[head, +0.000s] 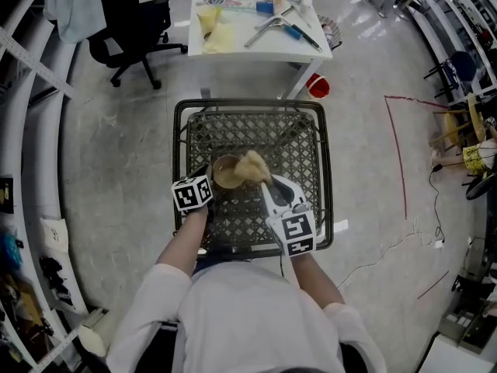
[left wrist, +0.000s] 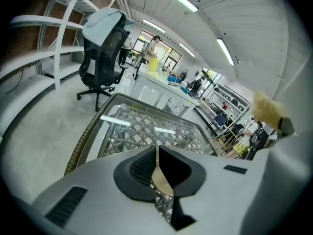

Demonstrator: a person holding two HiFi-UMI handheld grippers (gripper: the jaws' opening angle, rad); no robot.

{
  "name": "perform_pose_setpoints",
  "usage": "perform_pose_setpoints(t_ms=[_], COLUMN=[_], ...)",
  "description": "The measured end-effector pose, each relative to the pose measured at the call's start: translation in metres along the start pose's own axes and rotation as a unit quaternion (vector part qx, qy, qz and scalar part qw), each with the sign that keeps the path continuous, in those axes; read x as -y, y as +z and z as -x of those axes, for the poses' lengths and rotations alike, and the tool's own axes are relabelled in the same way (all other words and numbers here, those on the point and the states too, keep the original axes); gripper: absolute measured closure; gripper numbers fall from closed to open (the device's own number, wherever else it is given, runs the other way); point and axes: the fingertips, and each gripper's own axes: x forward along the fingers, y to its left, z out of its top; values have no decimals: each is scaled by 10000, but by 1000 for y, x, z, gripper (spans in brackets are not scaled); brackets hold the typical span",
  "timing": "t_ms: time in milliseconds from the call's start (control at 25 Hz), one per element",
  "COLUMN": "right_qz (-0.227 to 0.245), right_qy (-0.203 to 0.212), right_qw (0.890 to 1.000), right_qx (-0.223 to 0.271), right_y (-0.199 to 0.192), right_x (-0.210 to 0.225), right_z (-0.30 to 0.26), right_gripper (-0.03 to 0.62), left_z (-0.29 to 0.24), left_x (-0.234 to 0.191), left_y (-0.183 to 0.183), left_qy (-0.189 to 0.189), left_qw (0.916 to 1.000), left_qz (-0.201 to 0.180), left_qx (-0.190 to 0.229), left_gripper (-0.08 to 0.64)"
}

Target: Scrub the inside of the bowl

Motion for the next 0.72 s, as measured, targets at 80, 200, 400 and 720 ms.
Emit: perform_pose_setpoints(t_ms=[80, 200, 400, 720], right_qz=[35, 76, 101, 142], right_qy=[13, 29, 49, 148], right_qw=[10000, 9998, 9994, 9980], right_qx=[51, 154, 323, 591], right_y=[3, 9, 16, 24], right_x=[-1, -3, -6, -13], right_z=[2, 6, 13, 28], right_gripper=[523, 523, 523, 523], left_z=[8, 23, 49, 104], left_x=[7, 19, 41, 76], left_y=[9, 23, 39, 59], left_qy=[-92, -209, -358, -610], left_qw=[9998, 9988, 9955, 9848], left_qz=[-15, -154, -418, -871], left_qx=[149, 417, 777, 1372], left_gripper=[515, 515, 515, 515])
